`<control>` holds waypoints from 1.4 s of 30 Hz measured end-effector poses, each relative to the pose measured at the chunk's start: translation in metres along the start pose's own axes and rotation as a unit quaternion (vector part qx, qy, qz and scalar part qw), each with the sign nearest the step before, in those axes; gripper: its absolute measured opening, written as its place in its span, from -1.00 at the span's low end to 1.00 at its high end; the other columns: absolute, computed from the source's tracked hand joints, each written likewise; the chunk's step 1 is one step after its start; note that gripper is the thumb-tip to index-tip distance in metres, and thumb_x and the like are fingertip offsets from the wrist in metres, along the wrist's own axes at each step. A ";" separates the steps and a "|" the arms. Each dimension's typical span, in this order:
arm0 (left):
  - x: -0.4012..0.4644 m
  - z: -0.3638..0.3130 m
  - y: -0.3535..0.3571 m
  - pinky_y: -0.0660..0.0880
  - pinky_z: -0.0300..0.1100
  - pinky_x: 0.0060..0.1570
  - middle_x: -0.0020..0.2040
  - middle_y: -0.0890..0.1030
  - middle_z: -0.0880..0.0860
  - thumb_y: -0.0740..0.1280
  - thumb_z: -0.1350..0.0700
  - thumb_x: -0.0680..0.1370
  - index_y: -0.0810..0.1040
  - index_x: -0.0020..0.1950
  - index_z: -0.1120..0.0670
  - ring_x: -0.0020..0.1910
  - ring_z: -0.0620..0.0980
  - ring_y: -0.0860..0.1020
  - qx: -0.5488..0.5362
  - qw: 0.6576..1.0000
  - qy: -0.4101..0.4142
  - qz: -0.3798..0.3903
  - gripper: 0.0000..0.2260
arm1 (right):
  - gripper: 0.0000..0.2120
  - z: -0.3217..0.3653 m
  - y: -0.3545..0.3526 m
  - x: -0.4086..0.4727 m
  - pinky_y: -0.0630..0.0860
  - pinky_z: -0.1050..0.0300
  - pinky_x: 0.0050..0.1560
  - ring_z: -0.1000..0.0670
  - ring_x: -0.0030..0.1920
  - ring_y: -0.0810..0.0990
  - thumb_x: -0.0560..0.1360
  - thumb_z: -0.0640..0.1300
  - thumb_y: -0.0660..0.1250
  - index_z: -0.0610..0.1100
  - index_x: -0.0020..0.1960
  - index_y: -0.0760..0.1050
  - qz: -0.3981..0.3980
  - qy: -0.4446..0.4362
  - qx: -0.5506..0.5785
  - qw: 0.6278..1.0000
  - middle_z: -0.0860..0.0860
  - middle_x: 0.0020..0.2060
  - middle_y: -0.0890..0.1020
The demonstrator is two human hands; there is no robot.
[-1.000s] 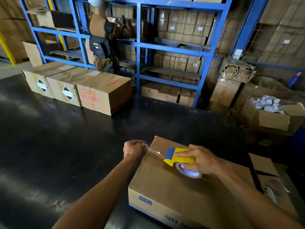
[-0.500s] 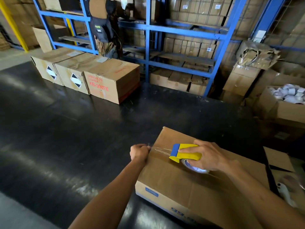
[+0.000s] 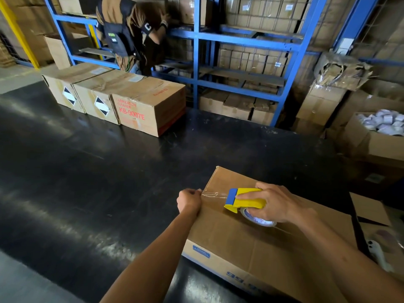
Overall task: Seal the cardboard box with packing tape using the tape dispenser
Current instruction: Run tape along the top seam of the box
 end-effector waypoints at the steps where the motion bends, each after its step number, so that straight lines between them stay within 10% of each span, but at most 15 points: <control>1: 0.000 0.000 0.002 0.56 -0.07 0.05 -0.06 0.67 0.05 0.44 -0.01 0.56 0.69 0.09 0.13 -0.13 0.02 0.60 -0.005 1.000 0.000 0.010 -0.76 | -0.49 -0.001 0.000 -0.001 0.46 0.30 -0.19 0.07 -0.07 0.49 0.45 0.32 0.33 0.38 0.38 0.37 0.000 0.002 0.004 1.000 0.18 -0.03 0.36; 9: -0.003 0.021 0.021 0.54 0.03 0.07 0.00 0.61 0.07 0.22 -0.27 0.61 0.58 0.01 0.10 0.06 0.11 0.60 0.076 0.972 -0.095 0.200 -0.56 | -0.48 -0.005 0.001 0.000 0.33 0.37 -0.20 0.11 -0.04 0.41 0.46 0.31 0.33 0.37 0.40 0.34 0.004 0.018 0.015 1.000 0.21 -0.01 0.30; 14: -0.005 -0.022 -0.001 0.53 0.02 0.20 0.25 0.59 0.12 0.21 0.04 0.65 0.55 0.30 0.13 0.19 0.16 0.58 0.206 0.966 0.154 0.010 -0.71 | -0.49 -0.003 0.000 -0.001 0.37 0.34 -0.17 0.11 -0.03 0.41 0.48 0.28 0.34 0.35 0.41 0.35 0.007 0.017 0.013 1.000 0.21 0.00 0.31; 18: -0.066 -0.059 0.044 0.00 -0.08 0.58 0.63 0.15 0.08 0.04 0.06 0.71 0.17 0.62 0.12 0.61 0.04 0.12 0.317 0.809 0.487 0.086 -0.54 | -0.56 0.000 0.001 -0.002 0.40 0.24 -0.27 0.04 -0.11 0.48 0.50 0.26 0.33 0.45 0.36 0.35 0.024 -0.003 0.003 1.000 0.14 -0.08 0.40; 25: -0.053 -0.019 0.070 -0.29 -0.08 0.56 0.60 -0.33 0.02 -0.17 -0.24 0.68 -0.29 0.62 0.08 0.58 -0.04 -0.31 0.526 0.664 0.488 0.210 -0.36 | -0.57 0.014 -0.003 0.006 0.25 0.21 -0.30 0.06 -0.12 0.40 0.53 0.26 0.28 0.45 0.37 0.32 0.035 0.002 -0.048 0.998 0.12 -0.08 0.39; 42: -0.054 -0.016 0.070 -0.31 -0.08 0.54 0.60 -0.35 0.01 -0.17 -0.38 0.61 -0.34 0.61 0.09 0.59 0.00 -0.31 0.551 0.643 0.486 0.215 -0.23 | -0.59 -0.036 0.005 -0.048 0.42 0.14 -0.15 0.06 -0.04 0.43 0.52 0.25 0.27 0.43 0.36 0.35 0.105 0.054 -0.071 0.991 0.09 0.06 0.50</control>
Point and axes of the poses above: each hand's wrist, its own x-axis towards the middle knuckle, its own y-axis out of the palm, z = x × y, the point moved 10 cm from there along x, towards the middle knuckle
